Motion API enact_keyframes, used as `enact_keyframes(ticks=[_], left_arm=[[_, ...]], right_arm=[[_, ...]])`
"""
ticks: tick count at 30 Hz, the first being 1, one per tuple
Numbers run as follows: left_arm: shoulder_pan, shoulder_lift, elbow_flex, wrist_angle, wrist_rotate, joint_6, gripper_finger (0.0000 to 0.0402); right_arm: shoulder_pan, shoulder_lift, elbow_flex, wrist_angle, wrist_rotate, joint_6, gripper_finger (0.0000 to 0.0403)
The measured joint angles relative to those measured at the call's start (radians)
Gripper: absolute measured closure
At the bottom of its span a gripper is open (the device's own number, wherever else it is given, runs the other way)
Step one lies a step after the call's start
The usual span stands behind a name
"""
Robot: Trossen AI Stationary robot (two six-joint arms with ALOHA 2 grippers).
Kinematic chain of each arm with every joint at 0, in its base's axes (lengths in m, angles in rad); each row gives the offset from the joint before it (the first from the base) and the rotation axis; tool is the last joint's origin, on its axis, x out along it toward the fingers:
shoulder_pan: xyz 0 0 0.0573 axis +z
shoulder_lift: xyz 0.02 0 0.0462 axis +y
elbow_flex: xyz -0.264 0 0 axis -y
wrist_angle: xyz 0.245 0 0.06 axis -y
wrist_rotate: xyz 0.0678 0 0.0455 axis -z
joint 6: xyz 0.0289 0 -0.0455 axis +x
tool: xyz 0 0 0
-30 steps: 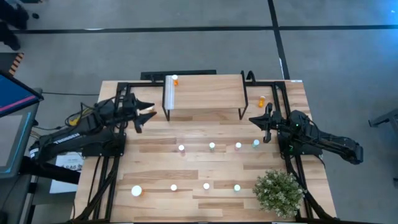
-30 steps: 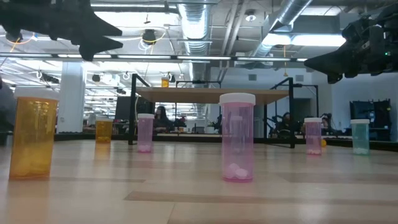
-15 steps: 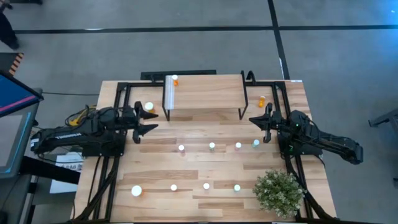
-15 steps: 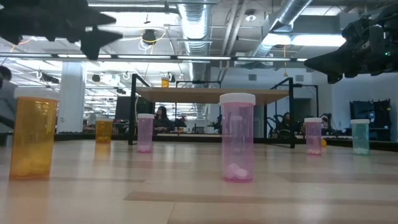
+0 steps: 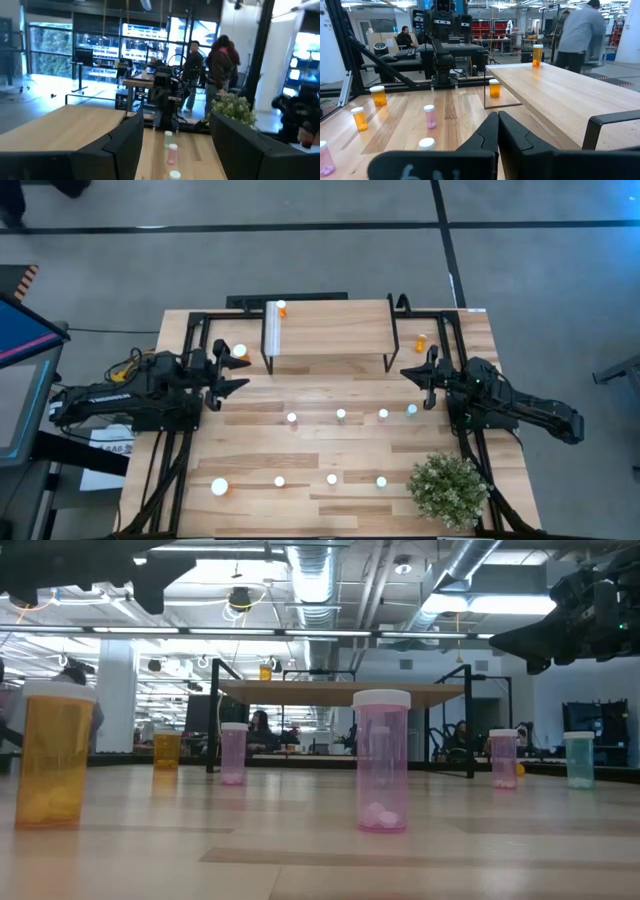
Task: Pick and place medicine bottles onto shelf by color
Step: Put the top right pink pill bottle on the shelf
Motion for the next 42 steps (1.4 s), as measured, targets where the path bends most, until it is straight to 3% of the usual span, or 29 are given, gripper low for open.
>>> enact_keyframes(ticks=[6, 11, 16, 24, 29, 34, 42], left_arm=[[0.002, -0.011, 0.0, 0.134, -0.143, -0.037, 0.0187], [0.001, -0.012, 0.0, 0.075, -0.155, -0.023, 0.0187], [0.002, 0.018, 0.0, -0.028, -0.197, -0.063, 0.0187], [0.002, 0.038, 0.0, 0.144, -0.145, -0.134, 0.0187], [0.001, 0.04, 0.0, 0.131, -0.135, -0.134, 0.0187], [-0.004, 0.04, 0.0, 0.108, -0.132, -0.134, 0.0187], [-0.018, 0.046, 0.0, 0.09, -0.115, -0.119, 0.0187]], right_arm=[[0.001, 0.0, 0.0, 0.036, 0.002, 0.009, 0.0376], [0.0, 0.0, 0.002, 0.128, 0.027, 0.157, 0.0376], [0.0, 0.001, 0.054, 0.133, 0.099, 0.183, 0.0373], [0.001, 0.016, 0.229, -0.021, 0.115, 0.209, 0.0358], [0.031, 0.105, 0.32, 0.014, 0.066, 0.271, 0.0355], [0.094, 0.275, 0.396, -0.005, 0.063, 0.284, 0.0355], [0.295, 0.528, 0.587, -0.044, 0.075, 0.203, 0.0355]])
